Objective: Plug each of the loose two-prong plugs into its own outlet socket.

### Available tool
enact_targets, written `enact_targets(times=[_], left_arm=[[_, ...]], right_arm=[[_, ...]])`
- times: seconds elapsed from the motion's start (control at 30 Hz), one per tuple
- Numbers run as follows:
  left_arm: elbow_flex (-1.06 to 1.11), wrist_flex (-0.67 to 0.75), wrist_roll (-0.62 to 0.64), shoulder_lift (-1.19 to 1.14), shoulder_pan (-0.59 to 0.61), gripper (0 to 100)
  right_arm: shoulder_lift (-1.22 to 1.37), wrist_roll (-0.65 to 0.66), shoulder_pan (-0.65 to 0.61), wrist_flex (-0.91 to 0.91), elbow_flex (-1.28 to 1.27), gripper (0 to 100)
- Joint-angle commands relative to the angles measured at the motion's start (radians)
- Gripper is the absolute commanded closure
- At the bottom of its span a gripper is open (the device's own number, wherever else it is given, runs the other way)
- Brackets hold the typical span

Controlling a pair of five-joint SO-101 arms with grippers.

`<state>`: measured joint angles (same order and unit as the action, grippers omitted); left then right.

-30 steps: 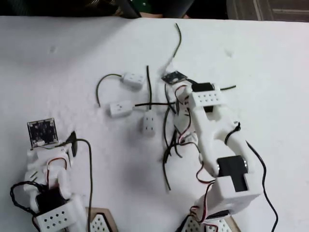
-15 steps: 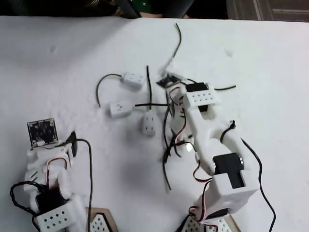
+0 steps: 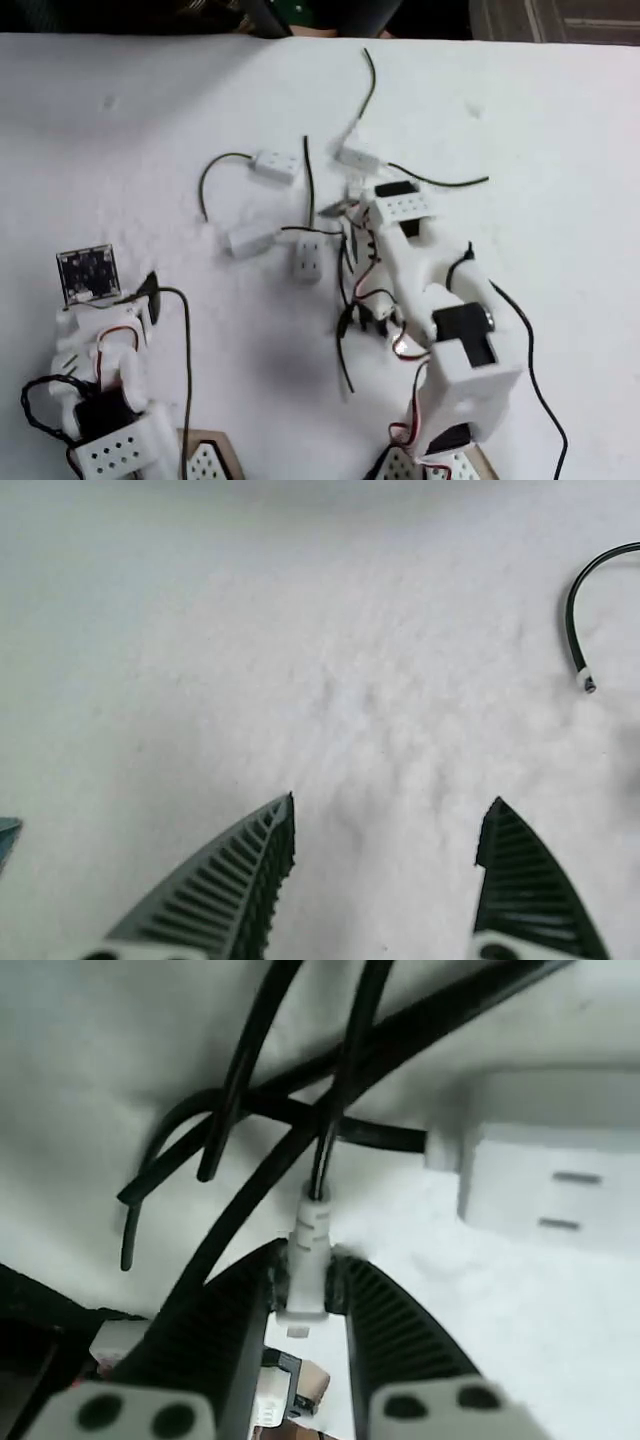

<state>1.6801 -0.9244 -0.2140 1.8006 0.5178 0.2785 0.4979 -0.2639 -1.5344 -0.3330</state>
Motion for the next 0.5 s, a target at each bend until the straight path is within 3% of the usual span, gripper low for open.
enact_targets(times=[0.0, 0.23, 0.47], left_arm=[[-0.005, 0.017, -0.009, 0.01, -0.002, 71], [-0.005, 0.017, -0.009, 0.01, -0.002, 71], [-0.005, 0.018, -0.009, 0.01, -0.004, 71]], right_arm=[[0.062, 0.011, -0.035, -0.015, 0.029, 98.1], [0.125, 0.006, -0.091, -0.031, 0.063, 98.1], [-0.153, 0.005, -0.104, -0.173, 0.06, 98.1]])
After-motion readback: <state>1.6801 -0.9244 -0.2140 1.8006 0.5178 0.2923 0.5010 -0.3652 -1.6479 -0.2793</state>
